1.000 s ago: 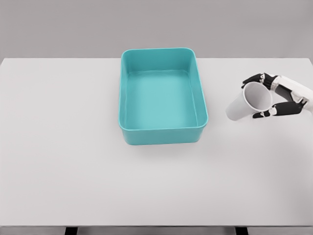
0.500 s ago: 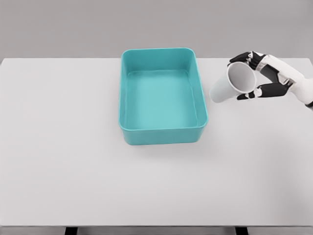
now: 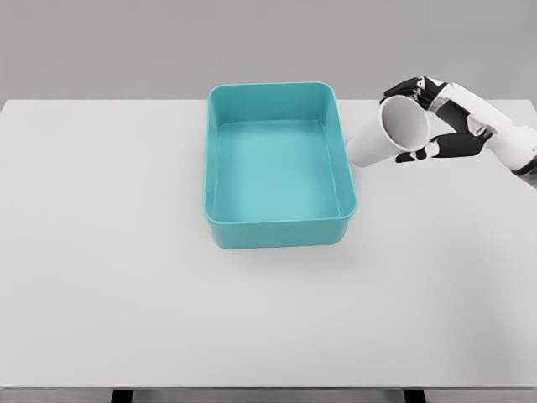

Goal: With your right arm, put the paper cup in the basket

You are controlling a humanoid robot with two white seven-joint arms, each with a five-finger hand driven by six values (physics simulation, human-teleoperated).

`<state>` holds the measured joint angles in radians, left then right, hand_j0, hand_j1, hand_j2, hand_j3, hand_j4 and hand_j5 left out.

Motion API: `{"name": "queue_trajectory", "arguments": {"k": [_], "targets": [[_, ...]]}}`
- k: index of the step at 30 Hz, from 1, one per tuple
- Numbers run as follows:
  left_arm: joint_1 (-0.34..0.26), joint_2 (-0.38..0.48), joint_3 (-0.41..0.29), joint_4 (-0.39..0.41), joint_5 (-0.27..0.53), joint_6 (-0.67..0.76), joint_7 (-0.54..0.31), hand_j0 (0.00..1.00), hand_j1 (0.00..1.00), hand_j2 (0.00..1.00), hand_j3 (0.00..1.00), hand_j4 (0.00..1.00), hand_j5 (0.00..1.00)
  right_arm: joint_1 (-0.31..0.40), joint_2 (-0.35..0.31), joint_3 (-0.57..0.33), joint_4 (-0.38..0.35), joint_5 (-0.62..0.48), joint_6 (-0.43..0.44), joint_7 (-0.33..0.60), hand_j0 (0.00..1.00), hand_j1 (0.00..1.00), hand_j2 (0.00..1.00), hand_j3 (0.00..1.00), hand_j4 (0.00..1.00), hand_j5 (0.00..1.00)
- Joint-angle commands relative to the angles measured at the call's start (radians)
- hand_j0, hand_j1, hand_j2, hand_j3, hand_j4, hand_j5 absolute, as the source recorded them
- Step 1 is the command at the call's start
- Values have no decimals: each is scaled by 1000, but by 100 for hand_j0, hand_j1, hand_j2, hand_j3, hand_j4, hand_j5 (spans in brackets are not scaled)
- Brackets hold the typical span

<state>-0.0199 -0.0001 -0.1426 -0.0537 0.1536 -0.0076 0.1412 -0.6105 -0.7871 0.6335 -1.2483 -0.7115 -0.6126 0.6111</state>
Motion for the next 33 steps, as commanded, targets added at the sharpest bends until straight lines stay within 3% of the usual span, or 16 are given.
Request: {"name": "queue_trajectory", "arguments": {"k": [1,27,33], "targets": [[0,0,0,0,0,0,0,100,100,100,100,100,100,-2,9,-1,-2,-8,2,0,61,61,61,61,61,61],[0,0,0,0,0,0,0,100,100,100,100,100,100,-46,140,15,9,17,2,0,61,61,61,61,61,61],[0,0,0,0,0,0,0,100,100,100,100,100,100,-63,183,15,47,67,2,0,61,61,61,61,61,61]]}}
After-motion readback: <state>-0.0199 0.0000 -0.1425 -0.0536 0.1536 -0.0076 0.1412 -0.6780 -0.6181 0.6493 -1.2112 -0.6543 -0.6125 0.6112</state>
